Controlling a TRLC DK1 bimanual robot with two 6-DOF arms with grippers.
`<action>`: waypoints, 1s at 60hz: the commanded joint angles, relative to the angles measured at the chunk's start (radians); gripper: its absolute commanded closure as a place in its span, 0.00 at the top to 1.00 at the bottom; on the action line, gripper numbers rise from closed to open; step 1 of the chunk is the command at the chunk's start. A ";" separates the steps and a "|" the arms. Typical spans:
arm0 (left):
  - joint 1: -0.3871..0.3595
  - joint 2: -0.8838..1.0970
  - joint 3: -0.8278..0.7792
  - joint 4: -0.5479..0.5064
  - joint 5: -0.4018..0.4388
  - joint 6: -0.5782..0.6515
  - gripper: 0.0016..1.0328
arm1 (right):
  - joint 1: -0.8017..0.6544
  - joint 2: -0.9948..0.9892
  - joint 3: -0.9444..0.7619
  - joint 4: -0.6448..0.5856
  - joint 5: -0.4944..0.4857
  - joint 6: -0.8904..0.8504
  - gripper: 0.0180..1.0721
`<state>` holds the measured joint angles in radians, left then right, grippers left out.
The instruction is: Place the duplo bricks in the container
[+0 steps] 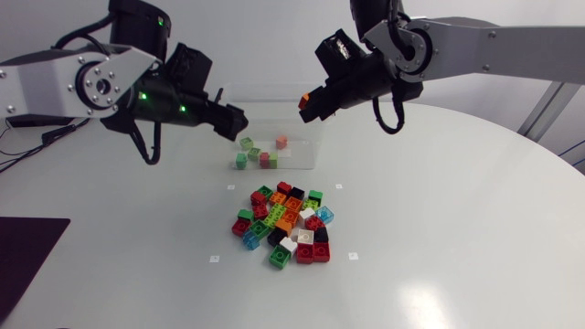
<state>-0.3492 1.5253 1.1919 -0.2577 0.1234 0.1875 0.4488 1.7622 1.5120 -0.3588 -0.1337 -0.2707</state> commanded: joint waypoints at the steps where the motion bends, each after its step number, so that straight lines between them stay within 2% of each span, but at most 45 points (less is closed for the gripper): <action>1: -0.022 -0.030 -0.071 -0.021 0.019 0.056 0.93 | -0.015 0.051 0.043 0.024 0.005 0.030 0.19; 27: -0.082 -0.007 -0.219 -0.089 0.042 0.219 0.93 | -0.022 0.224 0.258 0.024 0.023 0.048 0.20; 37: -0.066 0.021 -0.264 -0.095 0.041 0.328 0.93 | -0.025 0.289 0.335 0.021 0.034 0.059 0.20; 46: -0.031 0.093 -0.250 -0.137 0.041 0.343 0.93 | -0.019 0.355 0.409 0.017 0.065 0.071 0.23; 48: -0.027 0.095 -0.256 -0.137 0.041 0.345 0.93 | -0.015 0.367 0.421 0.017 0.078 0.073 0.32; 50: -0.024 0.096 -0.259 -0.137 0.041 0.346 0.93 | -0.013 0.376 0.433 0.012 0.088 0.076 0.46; 52: -0.016 0.096 -0.264 -0.137 0.041 0.348 0.93 | -0.010 0.381 0.448 -0.002 0.091 0.079 0.67; 54: -0.011 0.099 -0.265 -0.135 0.039 0.351 0.93 | -0.009 0.381 0.452 -0.002 0.097 0.087 0.84; 57: -0.001 0.114 -0.265 -0.140 0.038 0.354 0.92 | -0.009 0.368 0.448 -0.003 0.101 0.094 0.95; 60: 0.001 0.118 -0.268 -0.149 0.036 0.354 0.91 | -0.009 0.347 0.436 -0.003 0.103 0.100 0.95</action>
<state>-0.3592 1.6184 0.9466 -0.3889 0.1562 0.5182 0.4309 2.1212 1.9316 -0.3481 -0.0399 -0.2043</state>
